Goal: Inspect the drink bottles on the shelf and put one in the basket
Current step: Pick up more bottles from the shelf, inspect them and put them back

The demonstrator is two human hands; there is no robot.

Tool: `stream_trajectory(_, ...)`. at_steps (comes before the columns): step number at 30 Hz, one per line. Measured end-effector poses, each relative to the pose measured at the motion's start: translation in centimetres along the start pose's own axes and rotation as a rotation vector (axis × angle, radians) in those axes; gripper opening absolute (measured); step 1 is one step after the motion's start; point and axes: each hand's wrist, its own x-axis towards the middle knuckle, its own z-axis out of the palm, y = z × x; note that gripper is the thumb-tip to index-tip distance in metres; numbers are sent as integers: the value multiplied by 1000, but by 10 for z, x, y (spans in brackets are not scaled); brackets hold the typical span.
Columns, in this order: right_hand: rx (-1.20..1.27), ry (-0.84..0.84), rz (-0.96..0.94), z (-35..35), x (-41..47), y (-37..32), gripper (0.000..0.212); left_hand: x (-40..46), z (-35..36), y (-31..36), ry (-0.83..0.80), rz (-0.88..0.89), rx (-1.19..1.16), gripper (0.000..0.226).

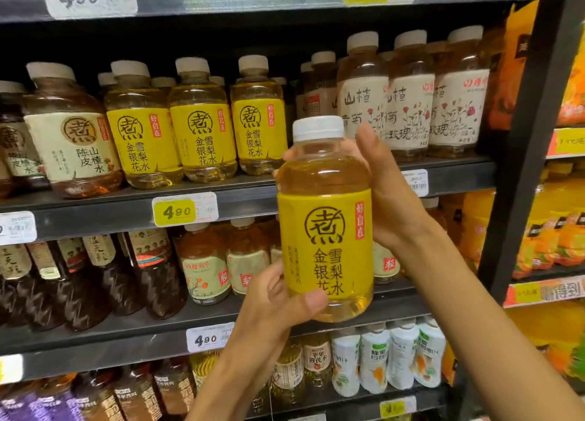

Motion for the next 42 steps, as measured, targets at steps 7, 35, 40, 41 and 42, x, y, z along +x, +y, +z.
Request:
stream_trajectory(7,27,151,-34,-6,-3,-1,31,4,-6,14,-66,-58,38,90)
stream_trajectory(35,-56,273,72,-2,5,-15,30,1,-5,13,-100,-159,-161,87)
stream_trajectory(40,-145,363,76,1,6,-12,24,-1,9,5,-12,-91,63,85)
stream_trajectory(41,-164,354,77,1,5,-12,24,0,10,2,3,-83,50,80)
stream_trajectory(42,-174,343,74,1,5,-13,24,0,11,1,12,-76,26,72)
